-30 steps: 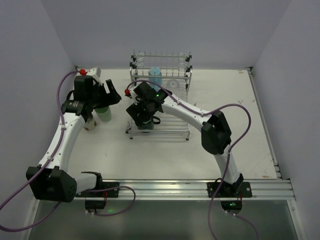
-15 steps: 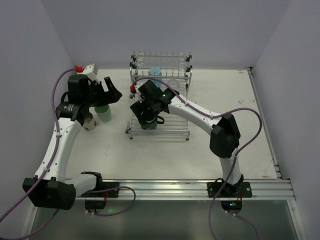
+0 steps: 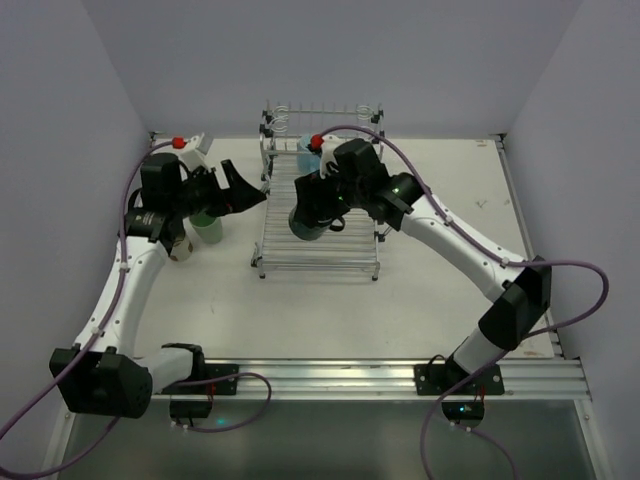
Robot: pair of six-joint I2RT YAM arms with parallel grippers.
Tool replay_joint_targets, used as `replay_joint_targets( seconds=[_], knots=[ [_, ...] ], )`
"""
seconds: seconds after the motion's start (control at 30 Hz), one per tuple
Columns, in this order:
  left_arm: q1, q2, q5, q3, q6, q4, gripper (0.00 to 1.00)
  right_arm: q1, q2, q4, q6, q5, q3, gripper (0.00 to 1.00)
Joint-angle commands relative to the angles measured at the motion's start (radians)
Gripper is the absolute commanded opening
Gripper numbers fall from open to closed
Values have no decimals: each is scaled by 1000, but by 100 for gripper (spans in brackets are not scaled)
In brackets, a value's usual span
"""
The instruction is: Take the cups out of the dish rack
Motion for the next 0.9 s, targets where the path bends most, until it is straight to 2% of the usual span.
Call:
replay_joint_targets(
  seconds=[0.0, 0.03, 0.07, 0.1, 0.13, 0.2, 0.27, 0.3, 0.33, 0.4, 0.43, 0.5, 0.7, 0.87],
  knots=[
    [35, 14, 293, -92, -145, 178, 88, -50, -147, 172, 66, -113, -84, 0],
    [48, 14, 435, -128, -200, 329, 88, -69, -175, 198, 75, -179, -112, 0],
    [57, 14, 494, -163, -271, 427, 88, -101, -204, 227, 92, -207, -144, 0],
    [57, 14, 543, -235, -417, 541, 88, -116, -232, 282, 100, -234, -201, 0],
    [57, 14, 603, -264, -478, 704, 88, -132, -276, 304, 104, -265, -220, 0],
    [55, 17, 628, -319, -613, 805, 88, -161, -303, 342, 108, -346, -258, 0],
    [52, 20, 651, -367, -687, 925, 88, -164, -323, 356, 88, -377, -269, 0],
    [49, 21, 656, -385, -783, 971, 88, -164, -324, 359, 82, -394, -269, 0],
    [43, 21, 657, -407, -834, 1093, 88, -164, -323, 364, 77, -414, -269, 0],
    [28, 24, 656, -460, -984, 1201, 87, -164, -330, 402, 78, -460, -286, 0],
    [23, 24, 642, -479, -1032, 1317, 86, -164, -333, 419, 86, -471, -292, 0],
    [16, 27, 631, -514, -1151, 1411, 86, -164, -341, 464, 97, -507, -312, 0],
    [-23, 38, 593, -547, -1340, 1628, 86, -164, -329, 606, 147, -586, -358, 0],
    [-40, 38, 581, -554, -1417, 1728, 86, -164, -315, 747, 190, -638, -396, 0]
  ],
)
